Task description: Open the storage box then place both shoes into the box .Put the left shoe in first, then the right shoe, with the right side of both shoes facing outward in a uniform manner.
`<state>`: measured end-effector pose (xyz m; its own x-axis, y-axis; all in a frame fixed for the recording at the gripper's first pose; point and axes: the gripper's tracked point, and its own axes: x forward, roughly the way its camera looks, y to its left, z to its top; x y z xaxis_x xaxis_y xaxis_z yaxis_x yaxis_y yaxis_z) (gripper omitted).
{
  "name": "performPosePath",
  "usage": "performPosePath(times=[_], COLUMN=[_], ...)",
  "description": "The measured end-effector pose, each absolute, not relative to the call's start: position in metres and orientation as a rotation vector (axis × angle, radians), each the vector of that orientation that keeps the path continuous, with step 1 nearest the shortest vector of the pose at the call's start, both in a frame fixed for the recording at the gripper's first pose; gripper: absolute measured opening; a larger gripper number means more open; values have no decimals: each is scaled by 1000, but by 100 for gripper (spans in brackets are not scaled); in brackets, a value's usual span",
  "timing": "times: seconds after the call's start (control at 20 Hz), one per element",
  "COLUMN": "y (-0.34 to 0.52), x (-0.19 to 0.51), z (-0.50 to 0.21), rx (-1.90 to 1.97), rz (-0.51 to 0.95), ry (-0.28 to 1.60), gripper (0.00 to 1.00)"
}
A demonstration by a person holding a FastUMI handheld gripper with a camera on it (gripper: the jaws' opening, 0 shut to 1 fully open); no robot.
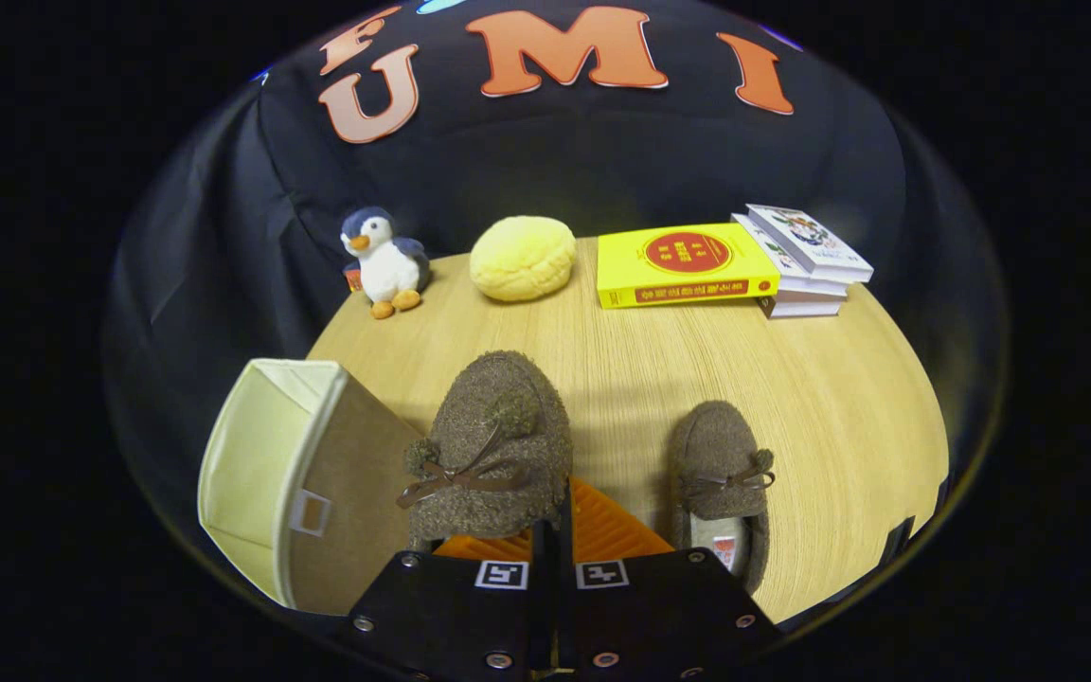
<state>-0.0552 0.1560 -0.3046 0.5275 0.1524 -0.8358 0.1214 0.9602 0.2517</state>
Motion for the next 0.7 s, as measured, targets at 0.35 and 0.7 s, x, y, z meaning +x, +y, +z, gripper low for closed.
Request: performPosePath(times=[0.35, 0.7], y=[210, 281], x=[-39, -29], z=[-235, -208], rx=[309, 301], rz=[63, 156], ry=[997, 1025], gripper=[4, 4])
